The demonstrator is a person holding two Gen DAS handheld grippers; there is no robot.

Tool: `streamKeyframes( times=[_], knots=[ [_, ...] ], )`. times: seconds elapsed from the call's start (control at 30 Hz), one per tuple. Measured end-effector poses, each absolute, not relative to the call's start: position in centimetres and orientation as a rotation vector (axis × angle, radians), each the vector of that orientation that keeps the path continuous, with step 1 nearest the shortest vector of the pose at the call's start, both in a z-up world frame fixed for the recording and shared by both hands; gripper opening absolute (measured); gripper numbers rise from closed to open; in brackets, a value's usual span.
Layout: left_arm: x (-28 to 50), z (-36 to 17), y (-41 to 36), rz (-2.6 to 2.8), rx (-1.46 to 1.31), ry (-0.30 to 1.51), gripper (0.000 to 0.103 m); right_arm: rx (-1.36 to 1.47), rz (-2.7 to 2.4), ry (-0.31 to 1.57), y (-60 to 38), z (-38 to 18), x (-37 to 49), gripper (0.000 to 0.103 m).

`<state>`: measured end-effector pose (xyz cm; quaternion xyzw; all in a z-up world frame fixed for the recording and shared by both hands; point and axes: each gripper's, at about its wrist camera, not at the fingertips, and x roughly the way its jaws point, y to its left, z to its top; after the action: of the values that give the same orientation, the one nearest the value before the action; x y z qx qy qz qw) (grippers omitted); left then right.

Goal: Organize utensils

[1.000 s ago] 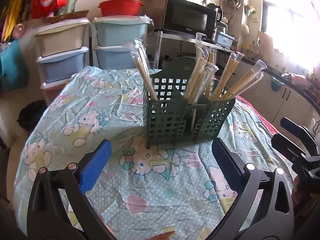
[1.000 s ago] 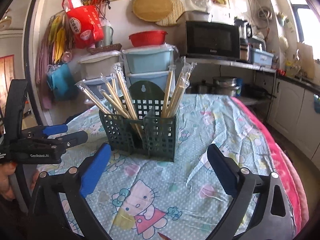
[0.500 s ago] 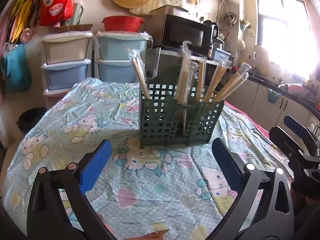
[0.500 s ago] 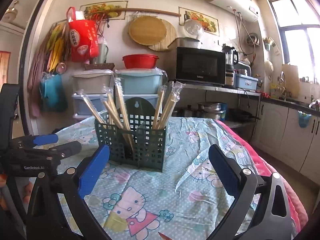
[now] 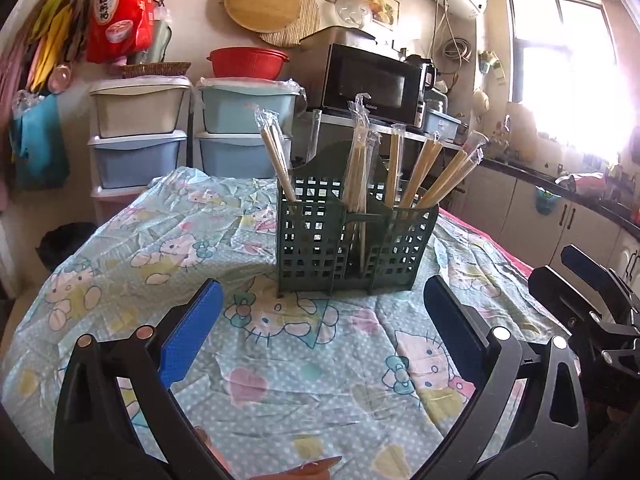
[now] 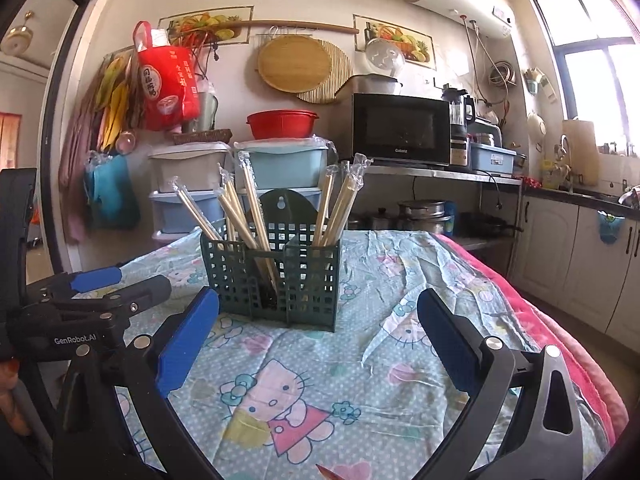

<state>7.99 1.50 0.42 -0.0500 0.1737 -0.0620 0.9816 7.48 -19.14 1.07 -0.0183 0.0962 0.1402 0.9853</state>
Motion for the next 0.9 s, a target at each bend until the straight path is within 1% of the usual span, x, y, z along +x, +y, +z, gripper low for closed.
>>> streamKeyframes(
  times=[0.9],
  knots=[
    [7.96, 0.38, 1.71, -0.118, -0.109, 0.344, 0.093, -0.045, 0.277, 0.185, -19.26, 1.09, 7.3, 0.097]
  ],
)
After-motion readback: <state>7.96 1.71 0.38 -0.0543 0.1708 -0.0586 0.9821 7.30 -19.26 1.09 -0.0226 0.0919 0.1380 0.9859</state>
